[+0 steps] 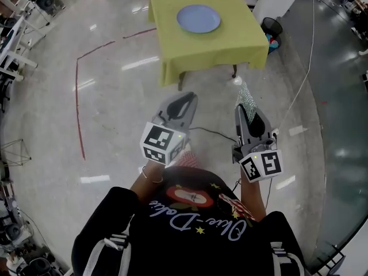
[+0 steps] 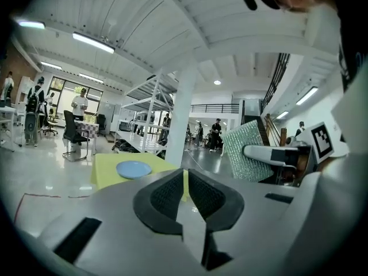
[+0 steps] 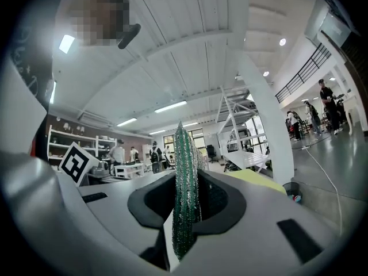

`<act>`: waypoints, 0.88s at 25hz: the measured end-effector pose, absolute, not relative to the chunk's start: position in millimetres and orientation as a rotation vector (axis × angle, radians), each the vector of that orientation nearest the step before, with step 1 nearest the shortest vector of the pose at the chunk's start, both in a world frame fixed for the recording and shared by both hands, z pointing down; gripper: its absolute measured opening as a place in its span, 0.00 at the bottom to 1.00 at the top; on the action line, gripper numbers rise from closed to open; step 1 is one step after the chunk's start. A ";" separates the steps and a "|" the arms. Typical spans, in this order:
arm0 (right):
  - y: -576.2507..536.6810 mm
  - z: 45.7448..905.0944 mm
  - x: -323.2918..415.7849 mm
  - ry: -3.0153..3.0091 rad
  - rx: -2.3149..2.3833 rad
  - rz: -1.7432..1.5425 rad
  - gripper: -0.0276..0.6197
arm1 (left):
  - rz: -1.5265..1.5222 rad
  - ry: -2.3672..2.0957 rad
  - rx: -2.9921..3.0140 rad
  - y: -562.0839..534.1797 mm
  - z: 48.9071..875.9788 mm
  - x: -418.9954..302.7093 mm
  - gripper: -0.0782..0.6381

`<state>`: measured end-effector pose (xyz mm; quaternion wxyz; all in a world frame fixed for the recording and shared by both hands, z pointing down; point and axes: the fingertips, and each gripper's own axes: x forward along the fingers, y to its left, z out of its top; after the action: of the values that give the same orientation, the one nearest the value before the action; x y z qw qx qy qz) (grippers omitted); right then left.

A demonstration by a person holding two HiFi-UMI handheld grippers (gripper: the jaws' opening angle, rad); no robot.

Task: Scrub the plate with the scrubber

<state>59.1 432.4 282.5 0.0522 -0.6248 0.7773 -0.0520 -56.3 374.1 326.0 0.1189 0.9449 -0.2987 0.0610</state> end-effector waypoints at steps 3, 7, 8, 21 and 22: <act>411.1 276.4 52.6 2.356 -1.902 -0.147 0.14 | 0.170 -0.876 2.782 351.8 321.3 -63.3 0.12; 395.6 279.2 47.9 2.365 -1.906 -0.155 0.14 | 0.188 -0.874 2.732 332.1 333.3 -67.6 0.12; 392.5 281.6 49.8 2.364 -1.911 -0.164 0.14 | 0.178 -0.874 2.723 328.3 335.3 -65.8 0.12; 322.4 283.6 65.6 2.388 -1.831 -0.183 0.14 | 0.162 -0.902 2.742 280.5 331.2 -50.3 0.20; 312.7 281.3 65.3 2.402 -1.812 -0.180 0.13 | 0.165 -0.922 2.738 272.5 328.9 -50.5 0.22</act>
<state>65.3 312.7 281.3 0.0638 -0.6000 0.7952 -0.0595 -50.5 272.5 328.9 0.1238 0.9389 -0.3163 0.0565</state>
